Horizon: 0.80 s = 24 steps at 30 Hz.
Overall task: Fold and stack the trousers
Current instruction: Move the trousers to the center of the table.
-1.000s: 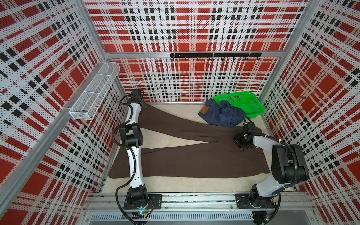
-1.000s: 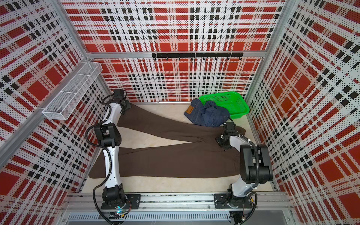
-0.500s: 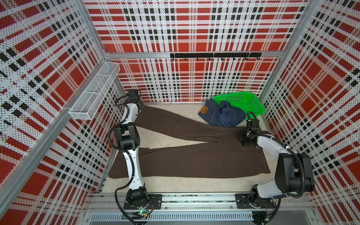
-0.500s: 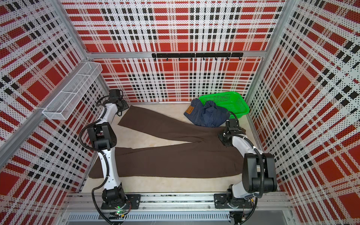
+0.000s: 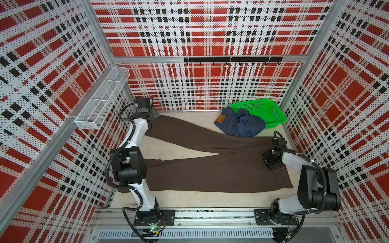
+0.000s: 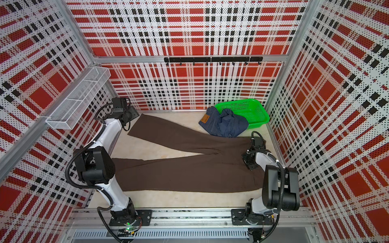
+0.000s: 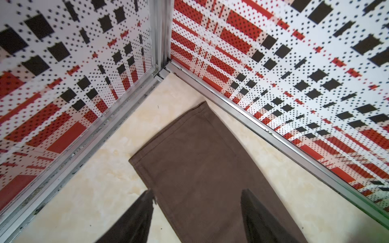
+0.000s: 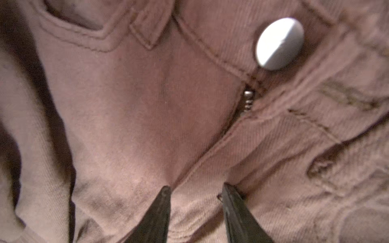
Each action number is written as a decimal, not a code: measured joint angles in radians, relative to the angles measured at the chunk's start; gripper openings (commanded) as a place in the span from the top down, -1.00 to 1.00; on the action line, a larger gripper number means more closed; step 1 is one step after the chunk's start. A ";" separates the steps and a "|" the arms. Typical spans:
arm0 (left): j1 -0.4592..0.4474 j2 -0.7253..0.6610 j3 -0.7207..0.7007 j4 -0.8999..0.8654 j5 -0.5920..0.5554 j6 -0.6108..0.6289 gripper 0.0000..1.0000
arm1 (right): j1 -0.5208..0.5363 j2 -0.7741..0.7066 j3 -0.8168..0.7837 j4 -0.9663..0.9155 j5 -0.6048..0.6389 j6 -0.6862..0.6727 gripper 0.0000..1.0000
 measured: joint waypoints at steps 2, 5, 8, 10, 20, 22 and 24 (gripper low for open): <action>0.016 -0.029 -0.026 0.008 0.000 -0.007 -0.40 | 0.000 -0.040 -0.029 -0.021 0.029 0.013 -0.05; 0.045 -0.070 -0.069 0.020 0.006 -0.019 -0.40 | 0.000 -0.134 -0.089 -0.096 0.092 0.037 -0.09; 0.074 -0.100 -0.095 0.029 0.012 -0.026 -0.41 | -0.001 -0.239 -0.147 -0.211 0.156 0.064 -0.12; 0.089 -0.109 -0.102 0.034 0.015 -0.031 -0.42 | -0.001 -0.298 -0.168 -0.284 0.193 0.077 -0.14; 0.081 -0.112 -0.121 0.060 0.060 -0.045 -0.45 | 0.000 -0.235 0.085 -0.351 0.245 0.075 -0.20; 0.072 -0.112 -0.146 0.061 0.065 -0.045 -0.45 | -0.001 -0.179 0.145 -0.327 0.261 0.072 -0.18; 0.067 -0.112 -0.176 0.060 0.068 -0.045 -0.44 | -0.008 -0.125 0.179 -0.290 0.266 0.068 -0.11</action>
